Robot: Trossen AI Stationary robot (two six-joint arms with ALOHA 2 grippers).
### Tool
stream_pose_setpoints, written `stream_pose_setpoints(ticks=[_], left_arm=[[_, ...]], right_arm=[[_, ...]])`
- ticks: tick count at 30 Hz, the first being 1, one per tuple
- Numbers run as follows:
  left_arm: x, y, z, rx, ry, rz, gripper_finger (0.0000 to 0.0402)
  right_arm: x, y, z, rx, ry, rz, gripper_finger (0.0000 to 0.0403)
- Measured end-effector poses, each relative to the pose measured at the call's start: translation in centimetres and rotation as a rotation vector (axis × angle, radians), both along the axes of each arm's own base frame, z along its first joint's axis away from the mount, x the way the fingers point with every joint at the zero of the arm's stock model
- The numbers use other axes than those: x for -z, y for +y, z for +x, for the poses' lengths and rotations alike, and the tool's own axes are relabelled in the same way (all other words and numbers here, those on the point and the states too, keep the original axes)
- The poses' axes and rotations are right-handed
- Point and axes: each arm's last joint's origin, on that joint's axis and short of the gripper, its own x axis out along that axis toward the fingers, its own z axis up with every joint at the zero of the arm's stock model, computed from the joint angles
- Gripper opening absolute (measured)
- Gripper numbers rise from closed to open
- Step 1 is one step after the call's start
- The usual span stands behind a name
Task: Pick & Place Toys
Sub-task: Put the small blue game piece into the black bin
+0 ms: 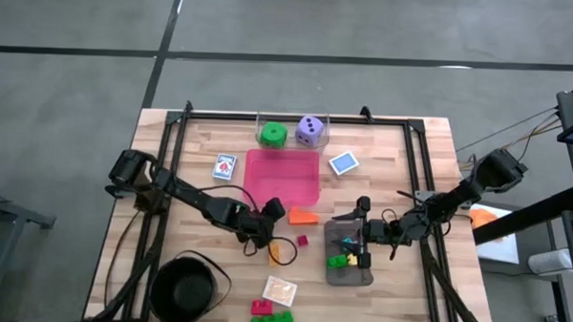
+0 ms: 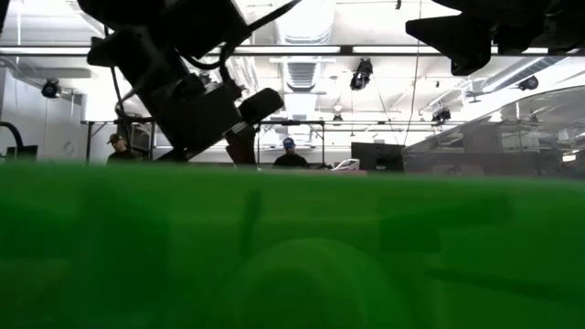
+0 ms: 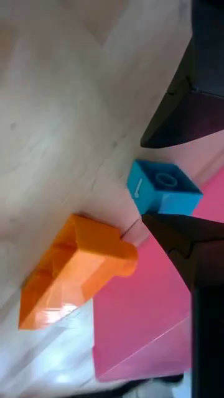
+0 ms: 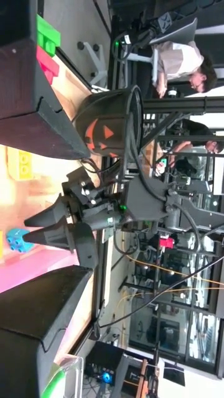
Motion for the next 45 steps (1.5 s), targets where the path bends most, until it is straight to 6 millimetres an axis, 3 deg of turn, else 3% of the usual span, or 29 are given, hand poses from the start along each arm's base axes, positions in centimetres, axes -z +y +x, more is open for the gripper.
stream_pose_setpoints(ticks=[15,32,45], left_arm=[[0.1,1.9,0.3,-0.108,-0.011,-0.047,0.0180],[0.3,2.5,0.2,-0.179,0.007,-0.150,0.0144],[0.1,1.7,0.1,-0.217,-0.022,-0.166,0.0008]], right_arm=[[0.0,0.0,0.0,0.000,0.000,0.003,0.0291],[0.0,0.0,0.0,-0.008,-0.001,0.007,0.0291],[0.0,0.0,0.0,-0.008,0.000,0.007,0.0291]])
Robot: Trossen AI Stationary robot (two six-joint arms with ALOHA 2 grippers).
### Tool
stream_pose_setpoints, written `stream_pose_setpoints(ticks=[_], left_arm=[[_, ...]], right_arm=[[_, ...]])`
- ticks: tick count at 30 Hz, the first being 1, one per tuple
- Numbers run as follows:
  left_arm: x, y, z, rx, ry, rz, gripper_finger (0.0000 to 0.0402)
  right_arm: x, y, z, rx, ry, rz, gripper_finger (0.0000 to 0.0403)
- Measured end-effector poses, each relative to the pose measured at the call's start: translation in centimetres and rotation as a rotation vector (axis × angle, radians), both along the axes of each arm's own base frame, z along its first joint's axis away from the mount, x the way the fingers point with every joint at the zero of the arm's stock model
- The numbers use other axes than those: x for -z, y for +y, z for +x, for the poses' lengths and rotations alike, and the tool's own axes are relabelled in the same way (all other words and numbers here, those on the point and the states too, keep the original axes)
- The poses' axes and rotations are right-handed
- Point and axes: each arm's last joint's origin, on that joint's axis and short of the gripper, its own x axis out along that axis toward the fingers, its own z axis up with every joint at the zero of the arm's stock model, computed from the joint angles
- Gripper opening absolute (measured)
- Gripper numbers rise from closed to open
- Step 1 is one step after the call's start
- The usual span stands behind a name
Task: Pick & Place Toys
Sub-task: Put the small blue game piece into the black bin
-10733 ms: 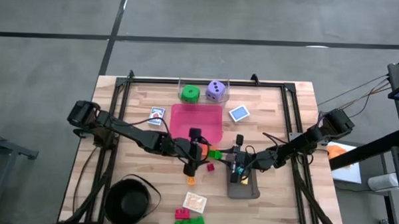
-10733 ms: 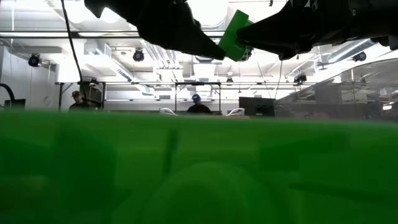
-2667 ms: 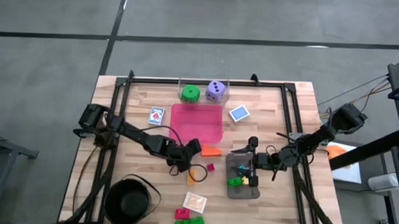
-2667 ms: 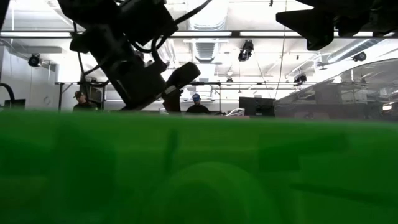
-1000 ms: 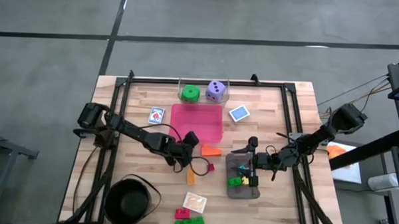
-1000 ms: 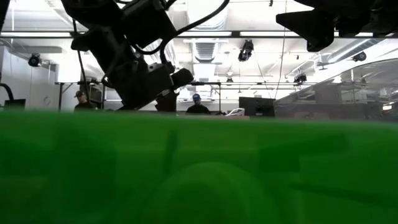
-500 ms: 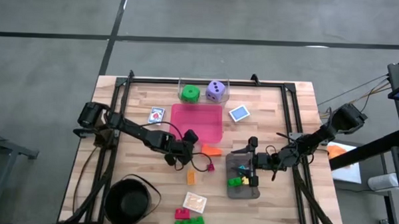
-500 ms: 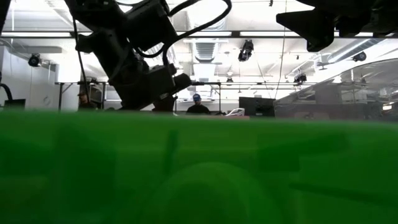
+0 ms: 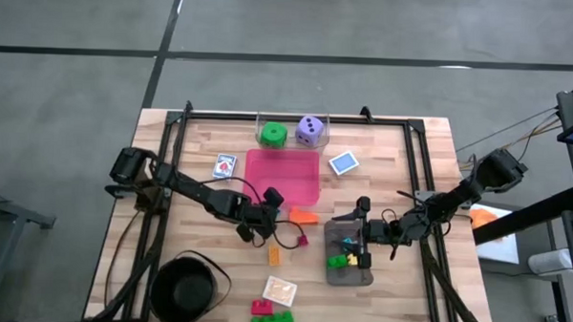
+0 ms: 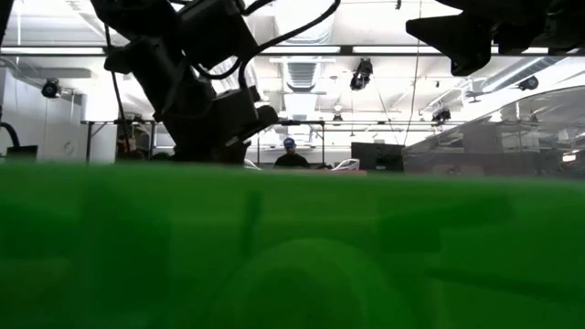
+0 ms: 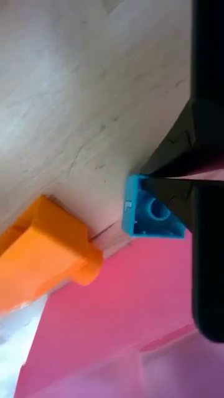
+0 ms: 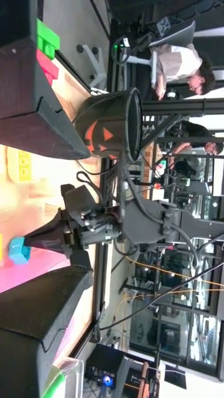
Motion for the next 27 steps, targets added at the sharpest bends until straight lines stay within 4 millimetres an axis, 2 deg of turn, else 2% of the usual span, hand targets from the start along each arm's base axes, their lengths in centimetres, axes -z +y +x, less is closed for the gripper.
stream_pose_setpoints(ticks=[11,19,27], left_arm=[[-1.3,-1.0,0.1,-0.093,-0.092,0.013,0.0002],[-3.7,-2.2,0.2,-0.084,-0.233,-0.032,0.0001],[-5.7,-3.2,1.7,-0.021,-0.400,-0.161,0.0000]], right_arm=[[0.2,-0.1,0.1,0.007,0.018,0.017,0.0291],[0.5,-0.4,0.3,0.021,0.057,0.037,0.0291],[0.5,-0.6,1.0,0.046,0.099,0.031,0.0291]])
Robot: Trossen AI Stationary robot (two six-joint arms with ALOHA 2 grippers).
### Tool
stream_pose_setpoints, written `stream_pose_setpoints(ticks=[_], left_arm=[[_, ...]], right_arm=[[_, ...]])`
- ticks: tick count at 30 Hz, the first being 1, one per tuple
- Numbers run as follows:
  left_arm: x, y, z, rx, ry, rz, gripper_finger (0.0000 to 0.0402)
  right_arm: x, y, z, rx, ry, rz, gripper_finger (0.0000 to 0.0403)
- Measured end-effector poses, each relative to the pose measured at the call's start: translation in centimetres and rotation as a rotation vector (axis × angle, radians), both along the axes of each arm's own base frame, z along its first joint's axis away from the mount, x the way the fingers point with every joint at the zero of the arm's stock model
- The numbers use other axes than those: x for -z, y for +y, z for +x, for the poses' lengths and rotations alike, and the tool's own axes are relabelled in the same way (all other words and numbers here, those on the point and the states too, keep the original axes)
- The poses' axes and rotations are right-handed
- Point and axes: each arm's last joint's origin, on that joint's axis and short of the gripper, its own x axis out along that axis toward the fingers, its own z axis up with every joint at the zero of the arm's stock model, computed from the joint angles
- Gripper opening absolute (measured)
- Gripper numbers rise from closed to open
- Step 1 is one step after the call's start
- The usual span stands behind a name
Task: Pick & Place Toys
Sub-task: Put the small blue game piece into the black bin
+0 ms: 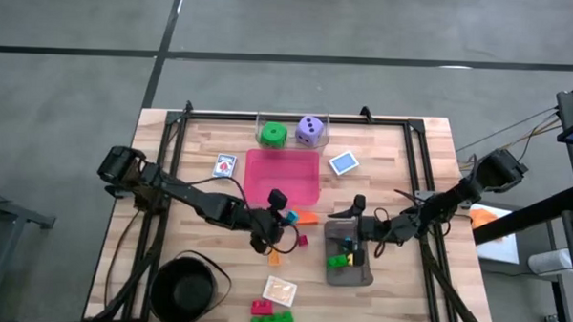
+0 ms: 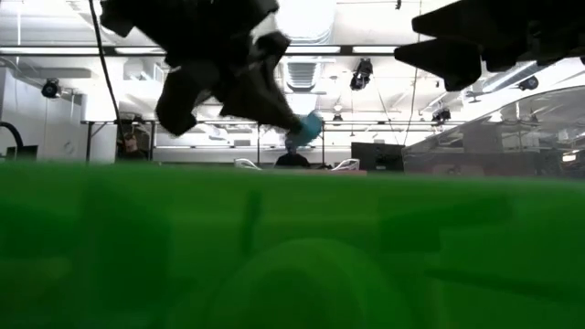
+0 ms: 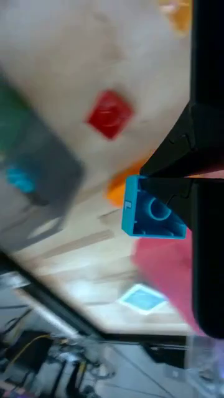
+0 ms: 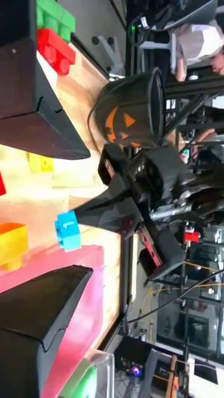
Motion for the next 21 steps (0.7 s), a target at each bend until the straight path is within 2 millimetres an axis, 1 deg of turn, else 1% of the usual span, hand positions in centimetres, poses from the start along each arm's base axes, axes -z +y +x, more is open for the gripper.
stream_pose_setpoints(ticks=[6,9,12,16,21], left_arm=[[-2.0,-0.6,1.2,0.082,-0.140,-0.105,0.0000],[-2.5,-0.7,1.6,0.140,-0.186,-0.183,0.0000],[-2.8,-0.6,1.7,0.153,-0.211,-0.221,0.0000],[-2.5,-0.6,2.2,0.165,-0.229,-0.259,0.0000],[-0.9,-0.8,3.4,0.195,-0.256,-0.291,0.0000]], right_arm=[[-0.6,0.2,0.2,-0.005,-0.028,-0.019,0.0291],[-0.9,0.2,0.2,-0.008,-0.039,-0.028,0.0291],[-1.4,0.4,0.2,-0.015,-0.063,-0.044,0.0291],[-2.6,0.6,-0.1,-0.028,-0.121,-0.058,0.0291],[-3.4,0.6,-0.5,-0.037,-0.155,-0.058,0.0291]])
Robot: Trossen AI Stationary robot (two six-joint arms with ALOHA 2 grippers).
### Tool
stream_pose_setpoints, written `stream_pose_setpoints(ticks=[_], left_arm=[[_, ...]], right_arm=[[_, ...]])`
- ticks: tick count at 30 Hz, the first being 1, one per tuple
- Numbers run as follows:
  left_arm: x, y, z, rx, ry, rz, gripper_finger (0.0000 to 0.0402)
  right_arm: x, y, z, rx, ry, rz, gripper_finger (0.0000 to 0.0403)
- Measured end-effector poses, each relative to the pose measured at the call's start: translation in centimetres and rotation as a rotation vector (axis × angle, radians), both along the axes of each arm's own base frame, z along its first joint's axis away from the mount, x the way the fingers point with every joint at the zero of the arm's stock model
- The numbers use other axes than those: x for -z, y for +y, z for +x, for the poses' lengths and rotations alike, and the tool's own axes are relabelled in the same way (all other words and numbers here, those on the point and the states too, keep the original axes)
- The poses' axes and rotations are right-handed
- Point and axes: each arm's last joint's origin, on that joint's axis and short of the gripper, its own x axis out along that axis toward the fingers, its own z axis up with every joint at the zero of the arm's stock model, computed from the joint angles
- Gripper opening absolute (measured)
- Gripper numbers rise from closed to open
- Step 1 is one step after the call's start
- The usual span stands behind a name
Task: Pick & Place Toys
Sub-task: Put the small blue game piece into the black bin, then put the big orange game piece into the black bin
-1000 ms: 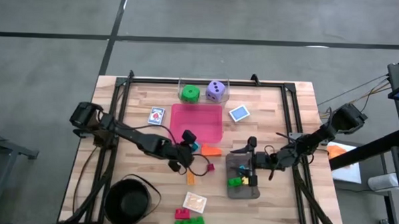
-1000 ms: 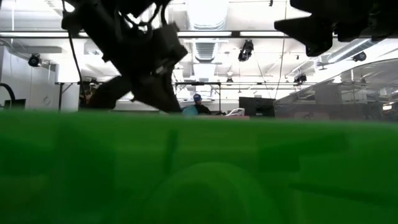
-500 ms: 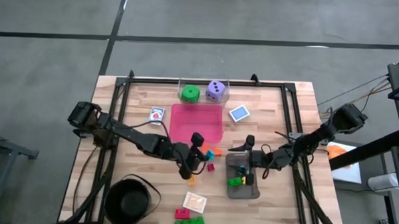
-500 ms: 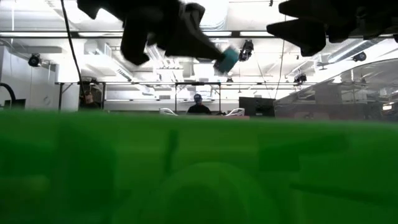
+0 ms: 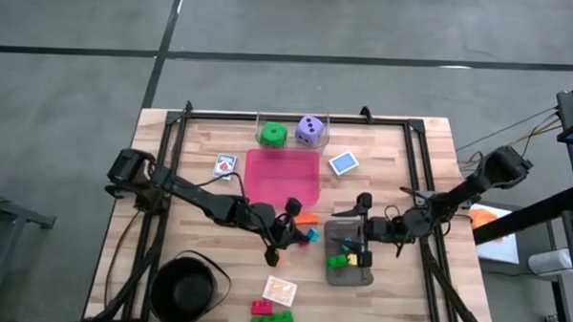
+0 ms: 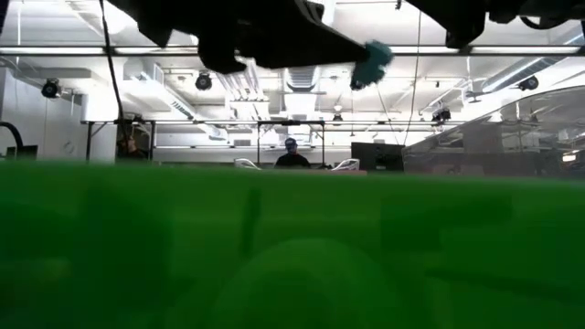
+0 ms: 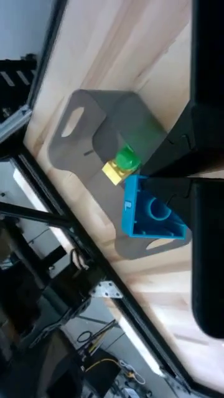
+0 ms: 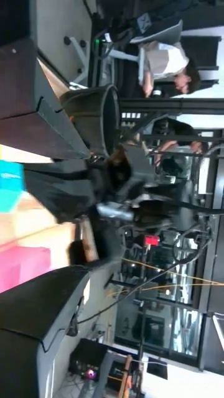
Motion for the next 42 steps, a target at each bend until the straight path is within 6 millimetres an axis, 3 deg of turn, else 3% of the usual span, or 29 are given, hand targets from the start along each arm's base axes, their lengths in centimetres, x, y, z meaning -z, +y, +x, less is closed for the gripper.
stream_pose_setpoints(ticks=[14,23,36,42], left_arm=[[3.2,-0.2,6.6,0.019,0.060,-0.025,0.0000],[3.5,-0.5,7.8,0.039,0.148,-0.006,0.0010],[3.1,-0.6,7.5,0.068,0.154,-0.027,0.0171],[2.2,-0.5,7.2,0.058,0.132,-0.025,0.0198]], right_arm=[[0.2,0.1,-0.1,0.026,0.011,0.004,0.0291],[0.4,0.3,-0.2,0.013,0.031,-0.005,0.0291],[0.5,0.3,-0.2,0.013,0.038,-0.009,0.0291],[0.5,0.3,-0.2,0.011,0.038,-0.010,0.0291]])
